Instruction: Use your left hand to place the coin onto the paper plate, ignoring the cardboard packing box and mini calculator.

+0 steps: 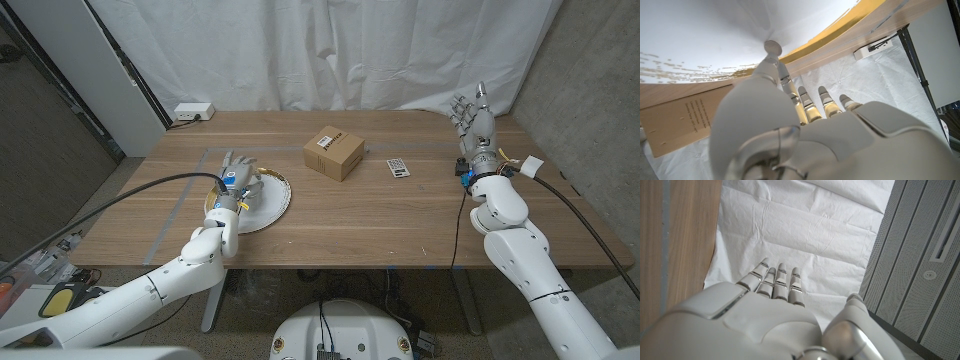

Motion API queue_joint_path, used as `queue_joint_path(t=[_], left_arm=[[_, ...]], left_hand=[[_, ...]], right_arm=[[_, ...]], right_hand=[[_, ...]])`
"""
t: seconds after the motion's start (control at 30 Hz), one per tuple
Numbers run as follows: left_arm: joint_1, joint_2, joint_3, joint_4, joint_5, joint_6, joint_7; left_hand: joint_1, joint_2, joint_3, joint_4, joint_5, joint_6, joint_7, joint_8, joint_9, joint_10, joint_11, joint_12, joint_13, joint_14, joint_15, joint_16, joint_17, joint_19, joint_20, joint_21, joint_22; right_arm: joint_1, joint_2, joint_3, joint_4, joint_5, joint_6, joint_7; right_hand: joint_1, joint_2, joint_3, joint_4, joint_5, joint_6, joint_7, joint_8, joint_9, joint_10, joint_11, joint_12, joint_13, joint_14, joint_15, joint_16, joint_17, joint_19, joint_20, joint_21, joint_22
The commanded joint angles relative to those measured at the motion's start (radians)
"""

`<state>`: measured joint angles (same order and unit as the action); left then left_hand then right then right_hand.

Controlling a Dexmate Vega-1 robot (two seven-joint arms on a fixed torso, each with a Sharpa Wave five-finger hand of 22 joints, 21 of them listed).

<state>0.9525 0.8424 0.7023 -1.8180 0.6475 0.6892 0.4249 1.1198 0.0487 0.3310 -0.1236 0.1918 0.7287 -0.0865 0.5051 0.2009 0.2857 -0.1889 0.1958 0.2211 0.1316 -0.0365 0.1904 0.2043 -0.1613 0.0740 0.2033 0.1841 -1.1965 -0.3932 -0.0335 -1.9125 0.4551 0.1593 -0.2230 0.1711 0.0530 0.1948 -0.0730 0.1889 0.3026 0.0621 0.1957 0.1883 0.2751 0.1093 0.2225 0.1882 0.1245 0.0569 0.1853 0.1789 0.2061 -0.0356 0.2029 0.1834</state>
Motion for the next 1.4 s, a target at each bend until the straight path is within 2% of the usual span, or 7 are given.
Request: queue_joint_path(t=[0.03, 0.3, 0.37, 0.7, 0.87, 1.1, 1.4], left_arm=[[0.005, 0.009, -0.005, -0.016, -0.019, -0.01, -0.012], [0.004, 0.01, -0.003, -0.023, -0.014, -0.006, -0.013], [0.008, 0.01, -0.006, -0.026, -0.013, -0.007, -0.004], [0.034, 0.018, -0.036, -0.058, -0.008, -0.008, 0.051], [0.042, 0.022, -0.055, -0.07, -0.019, -0.018, 0.068], [0.072, 0.012, -0.114, -0.103, -0.075, -0.053, 0.125], [0.12, 0.014, -0.204, -0.16, -0.176, -0.116, 0.173]], left_hand=[[-0.035, -0.019, -0.012, 0.016, -0.006, -0.027, 0.004, -0.015, 0.0, -0.022, 0.002, -0.001, 0.004, -0.024, -0.047, -0.003, -0.001, -0.018, -0.001, -0.003, 0.003], [-0.068, -0.03, -0.026, 0.03, -0.003, -0.039, 0.013, -0.025, -0.002, -0.041, 0.009, -0.001, 0.003, -0.038, -0.04, -0.001, 0.0, -0.026, -0.001, -0.002, 0.004], [-0.08, -0.031, -0.029, 0.036, -0.002, -0.017, 0.003, -0.018, -0.002, -0.045, 0.008, 0.001, 0.003, -0.042, -0.041, 0.0, 0.0, -0.032, 0.002, -0.003, 0.004], [-0.094, -0.032, -0.032, 0.042, 0.001, -0.005, 0.005, -0.017, -0.003, -0.043, 0.008, 0.006, 0.003, -0.04, -0.043, 0.004, 0.0, -0.031, 0.004, 0.0, 0.004], [-0.106, -0.032, -0.034, 0.047, 0.002, 0.005, -0.011, -0.018, -0.005, -0.026, 0.007, 0.015, 0.002, -0.02, -0.047, 0.014, 0.0, -0.011, 0.005, 0.009, 0.004], [-0.138, -0.028, -0.041, 0.064, 0.003, -0.018, -0.018, -0.037, -0.008, -0.006, 0.009, 0.025, 0.002, 0.004, -0.044, 0.023, 0.001, 0.017, 0.005, 0.02, 0.005], [-0.198, -0.015, -0.052, 0.098, 0.003, -0.113, -0.018, -0.091, -0.009, -0.007, 0.028, 0.024, 0.001, 0.024, -0.028, 0.025, 0.002, 0.047, 0.015, 0.028, 0.005]], right_arm=[[-0.006, -0.002, 0.011, 0.002, 0.009, 0.004, 0.007], [-0.013, -0.002, 0.017, 0.0, 0.013, 0.007, 0.011], [-0.017, -0.003, 0.019, -0.003, 0.014, 0.007, 0.011], [-0.031, 0.0, 0.026, -0.013, 0.014, 0.017, 0.009], [-0.034, 0.002, 0.025, -0.012, 0.015, 0.026, 0.012], [-0.042, 0.004, 0.025, -0.014, 0.015, 0.037, 0.009], [-0.049, 0.003, 0.022, -0.017, 0.014, 0.04, 0.006]], right_hand=[[0.004, 0.011, -0.002, -0.002, 0.0, 0.006, 0.002, 0.001, 0.003, 0.006, 0.003, -0.003, 0.002, 0.004, 0.005, 0.0, 0.004, 0.005, 0.005, -0.001, 0.002], [0.005, 0.011, -0.002, -0.003, 0.0, 0.006, 0.003, 0.001, 0.003, 0.006, 0.002, -0.003, 0.002, 0.005, 0.003, 0.0, 0.004, 0.005, 0.005, -0.001, 0.002], [0.005, 0.011, -0.003, -0.003, 0.0, 0.006, 0.002, 0.001, 0.003, 0.007, 0.003, -0.002, 0.002, 0.005, 0.003, 0.0, 0.004, 0.005, 0.006, 0.0, 0.002], [0.005, 0.011, -0.003, -0.003, 0.0, 0.006, 0.003, 0.001, 0.003, 0.007, 0.003, -0.002, 0.002, 0.006, 0.004, 0.0, 0.004, 0.005, 0.006, -0.001, 0.002], [0.005, 0.011, -0.003, -0.003, 0.0, 0.006, 0.003, 0.001, 0.003, 0.007, 0.003, -0.002, 0.002, 0.006, 0.004, 0.0, 0.004, 0.005, 0.006, -0.001, 0.002], [0.005, 0.011, -0.003, -0.004, 0.0, 0.007, 0.003, 0.001, 0.003, 0.007, 0.002, -0.002, 0.002, 0.006, 0.003, 0.0, 0.004, 0.005, 0.005, 0.0, 0.002], [0.005, 0.011, -0.003, -0.004, 0.0, 0.007, 0.004, 0.001, 0.003, 0.007, 0.002, -0.002, 0.002, 0.006, 0.004, 0.0, 0.004, 0.005, 0.005, 0.0, 0.002]])
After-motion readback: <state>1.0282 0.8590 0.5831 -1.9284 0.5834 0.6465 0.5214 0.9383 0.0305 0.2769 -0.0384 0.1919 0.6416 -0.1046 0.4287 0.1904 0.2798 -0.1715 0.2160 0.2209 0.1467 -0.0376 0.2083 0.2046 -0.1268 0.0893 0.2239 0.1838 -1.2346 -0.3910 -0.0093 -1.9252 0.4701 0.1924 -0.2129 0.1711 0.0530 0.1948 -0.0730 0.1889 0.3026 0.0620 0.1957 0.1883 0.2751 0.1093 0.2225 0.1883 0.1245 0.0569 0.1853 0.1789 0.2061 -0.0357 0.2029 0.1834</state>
